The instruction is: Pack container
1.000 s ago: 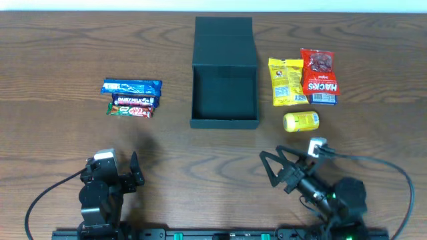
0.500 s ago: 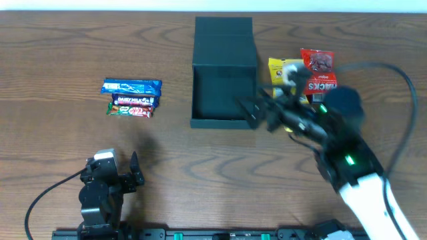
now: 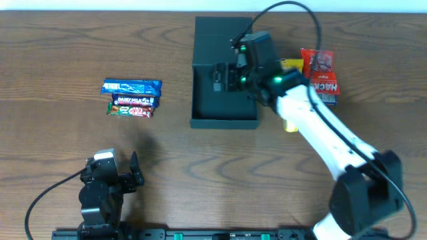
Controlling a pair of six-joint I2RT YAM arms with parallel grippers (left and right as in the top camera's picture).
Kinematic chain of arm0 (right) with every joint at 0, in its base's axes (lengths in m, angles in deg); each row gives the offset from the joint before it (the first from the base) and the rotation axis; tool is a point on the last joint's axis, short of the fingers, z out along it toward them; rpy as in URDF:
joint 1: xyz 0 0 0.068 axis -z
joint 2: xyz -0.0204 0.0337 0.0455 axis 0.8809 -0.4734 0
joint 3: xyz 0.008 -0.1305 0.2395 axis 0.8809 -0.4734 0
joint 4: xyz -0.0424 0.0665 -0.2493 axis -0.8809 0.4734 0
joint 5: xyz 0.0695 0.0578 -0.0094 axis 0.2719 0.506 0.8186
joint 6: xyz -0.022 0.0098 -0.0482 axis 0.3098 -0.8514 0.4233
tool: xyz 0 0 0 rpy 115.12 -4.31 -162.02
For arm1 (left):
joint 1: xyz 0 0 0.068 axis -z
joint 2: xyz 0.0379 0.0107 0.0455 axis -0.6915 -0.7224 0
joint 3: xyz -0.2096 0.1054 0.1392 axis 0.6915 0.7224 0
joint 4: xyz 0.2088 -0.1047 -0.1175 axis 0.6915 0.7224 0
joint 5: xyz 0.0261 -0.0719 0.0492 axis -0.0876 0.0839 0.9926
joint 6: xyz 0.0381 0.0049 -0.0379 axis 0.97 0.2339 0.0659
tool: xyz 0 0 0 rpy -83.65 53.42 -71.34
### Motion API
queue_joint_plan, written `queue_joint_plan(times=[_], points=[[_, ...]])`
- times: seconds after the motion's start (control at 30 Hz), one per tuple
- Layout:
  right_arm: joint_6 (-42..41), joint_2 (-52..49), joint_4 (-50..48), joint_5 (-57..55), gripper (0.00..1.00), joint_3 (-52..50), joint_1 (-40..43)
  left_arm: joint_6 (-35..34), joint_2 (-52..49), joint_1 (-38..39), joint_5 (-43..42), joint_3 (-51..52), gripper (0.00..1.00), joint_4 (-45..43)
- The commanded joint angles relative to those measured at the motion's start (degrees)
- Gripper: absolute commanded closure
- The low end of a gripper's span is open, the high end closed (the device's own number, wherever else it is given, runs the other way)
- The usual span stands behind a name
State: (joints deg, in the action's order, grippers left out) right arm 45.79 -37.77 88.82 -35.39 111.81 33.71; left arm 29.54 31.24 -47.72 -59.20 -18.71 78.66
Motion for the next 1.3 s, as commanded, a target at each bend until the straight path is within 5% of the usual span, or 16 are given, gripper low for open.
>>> queue_joint_plan(times=[0.0,0.53,0.67,0.77,1.27], points=[[2.84,-3.26,0.44,-5.14,0.01,1.31,-2.38,1.03,0.37,-0.15,1.03,0.83,0.05,-0.02],[-1.84,-11.52,4.39,-9.94,0.02,1.16,-4.04,1.03,0.37,-0.13,1.03,0.83,0.04,-0.02],[-5.88,-13.14,5.14,-10.38,0.65,1.16,-4.04,1.03,0.37,-0.15,1.03,0.83,0.05,-0.02],[-9.29,-13.31,6.03,-11.85,0.94,1.16,-4.04,1.03,0.37,-0.15,1.03,0.83,0.05,-0.02],[-14.08,-13.31,14.01,-12.79,0.99,1.16,-6.49,1.03,0.37,-0.15,1.03,0.83,0.05,-0.02]])
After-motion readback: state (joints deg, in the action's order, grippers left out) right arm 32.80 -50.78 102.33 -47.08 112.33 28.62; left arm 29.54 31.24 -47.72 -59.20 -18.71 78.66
